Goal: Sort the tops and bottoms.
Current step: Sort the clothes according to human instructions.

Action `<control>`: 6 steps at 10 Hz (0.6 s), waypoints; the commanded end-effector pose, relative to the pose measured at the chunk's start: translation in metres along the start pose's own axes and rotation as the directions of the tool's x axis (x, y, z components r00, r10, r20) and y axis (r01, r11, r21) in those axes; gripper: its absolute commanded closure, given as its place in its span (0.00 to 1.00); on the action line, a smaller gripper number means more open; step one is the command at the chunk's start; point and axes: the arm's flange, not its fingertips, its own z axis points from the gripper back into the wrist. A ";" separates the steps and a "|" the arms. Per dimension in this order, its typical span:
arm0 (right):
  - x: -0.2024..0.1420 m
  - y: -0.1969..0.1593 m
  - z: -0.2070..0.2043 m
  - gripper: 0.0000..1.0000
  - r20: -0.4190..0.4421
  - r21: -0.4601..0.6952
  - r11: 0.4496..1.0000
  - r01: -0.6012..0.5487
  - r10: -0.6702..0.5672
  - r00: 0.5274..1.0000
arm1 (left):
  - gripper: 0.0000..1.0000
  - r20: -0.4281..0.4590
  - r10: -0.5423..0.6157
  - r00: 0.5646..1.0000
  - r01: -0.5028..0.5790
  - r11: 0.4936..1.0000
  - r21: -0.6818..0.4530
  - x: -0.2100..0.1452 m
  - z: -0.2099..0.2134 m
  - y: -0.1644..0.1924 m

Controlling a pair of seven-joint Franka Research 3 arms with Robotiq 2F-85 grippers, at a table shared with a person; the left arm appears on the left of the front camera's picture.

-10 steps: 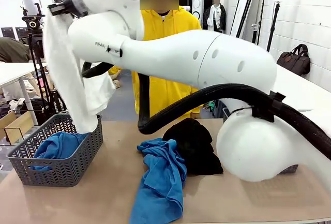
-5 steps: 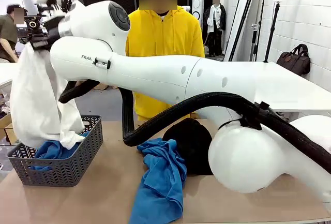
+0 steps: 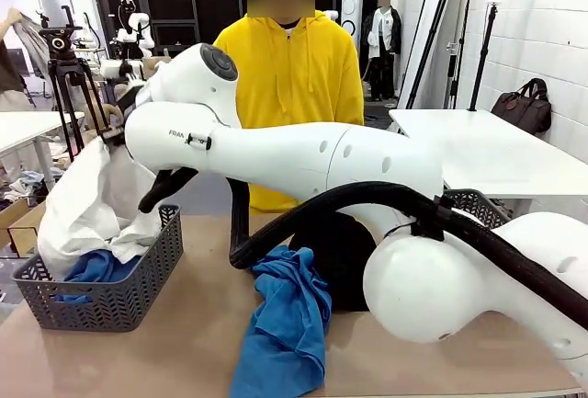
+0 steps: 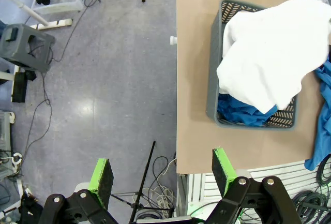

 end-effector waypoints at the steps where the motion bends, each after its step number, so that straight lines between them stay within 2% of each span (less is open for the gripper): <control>1: 0.142 -0.024 -0.186 1.00 -0.146 0.035 0.998 0.046 -0.041 0.988 | 0.00 0.001 0.005 1.000 -0.005 1.000 0.003 0.000 0.001 0.002; 3: 0.098 -0.022 -0.205 1.00 -0.283 0.038 0.996 0.076 -0.062 0.957 | 0.00 0.001 0.005 1.000 -0.005 1.000 0.003 0.000 0.001 0.002; 4: 0.074 -0.020 -0.209 1.00 -0.353 0.088 0.992 0.088 -0.051 0.934 | 0.00 0.001 0.005 1.000 -0.005 1.000 0.003 0.000 0.001 0.002; 6: 0.043 -0.017 -0.218 1.00 -0.446 0.088 0.993 0.082 -0.034 0.894 | 0.00 0.001 0.005 1.000 -0.005 1.000 0.003 0.000 0.001 0.002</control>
